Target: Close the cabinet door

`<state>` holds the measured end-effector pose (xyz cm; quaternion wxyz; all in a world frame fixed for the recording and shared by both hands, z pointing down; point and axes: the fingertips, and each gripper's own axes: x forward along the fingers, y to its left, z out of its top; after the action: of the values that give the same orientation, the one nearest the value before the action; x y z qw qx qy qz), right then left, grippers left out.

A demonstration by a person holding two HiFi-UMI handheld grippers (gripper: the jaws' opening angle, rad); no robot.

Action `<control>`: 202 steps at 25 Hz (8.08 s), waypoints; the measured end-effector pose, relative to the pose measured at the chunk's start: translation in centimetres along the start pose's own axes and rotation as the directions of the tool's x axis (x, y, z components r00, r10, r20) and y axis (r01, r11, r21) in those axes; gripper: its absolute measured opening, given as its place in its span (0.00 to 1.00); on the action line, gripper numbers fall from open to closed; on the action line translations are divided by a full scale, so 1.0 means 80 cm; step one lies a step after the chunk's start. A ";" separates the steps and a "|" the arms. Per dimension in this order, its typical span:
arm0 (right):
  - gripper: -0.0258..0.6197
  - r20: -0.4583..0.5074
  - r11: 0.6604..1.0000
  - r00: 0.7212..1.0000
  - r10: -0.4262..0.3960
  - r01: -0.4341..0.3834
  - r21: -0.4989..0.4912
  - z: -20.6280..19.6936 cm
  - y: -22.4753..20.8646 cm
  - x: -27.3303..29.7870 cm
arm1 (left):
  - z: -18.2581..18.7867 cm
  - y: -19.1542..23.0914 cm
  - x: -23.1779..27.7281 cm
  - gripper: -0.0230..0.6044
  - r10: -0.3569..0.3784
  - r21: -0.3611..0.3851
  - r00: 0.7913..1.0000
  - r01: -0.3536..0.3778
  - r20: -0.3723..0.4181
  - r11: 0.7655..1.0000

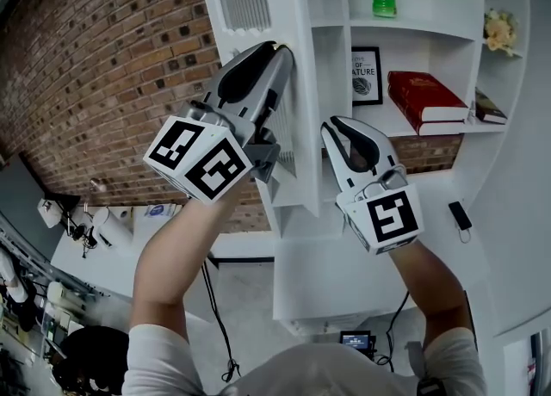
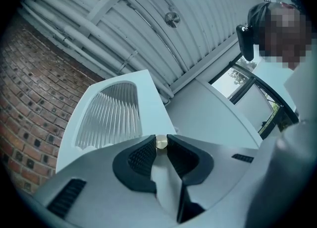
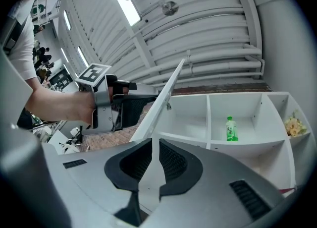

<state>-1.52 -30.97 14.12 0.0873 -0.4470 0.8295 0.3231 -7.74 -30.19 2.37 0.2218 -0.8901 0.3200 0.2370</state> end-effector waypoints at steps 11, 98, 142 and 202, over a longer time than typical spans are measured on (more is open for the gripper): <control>0.14 -0.003 1.000 1.000 -0.003 0.003 0.026 -0.031 -0.057 -0.013 | -0.038 -0.011 0.060 0.15 0.041 0.066 0.999 -0.038 -0.035 0.997; 0.14 -0.087 0.985 0.991 0.101 -0.087 0.151 -0.188 -0.193 -0.038 | -0.184 0.066 0.236 0.15 0.292 0.260 0.934 -0.236 -0.204 0.936; 0.14 -0.180 0.998 0.984 0.011 -0.001 0.056 -0.165 -0.176 -0.070 | -0.173 0.064 0.229 0.17 0.162 0.168 0.965 -0.128 -0.208 0.978; 0.13 -0.164 0.997 0.985 -0.056 0.063 0.043 -0.062 -0.103 -0.137 | -0.107 -0.096 -0.044 0.05 0.022 -0.054 0.995 -0.028 -0.097 0.998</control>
<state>12.14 -29.76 18.96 0.0396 -0.4943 0.8276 0.2630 -2.55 -27.90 12.97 0.1786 -0.9022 0.3348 0.2052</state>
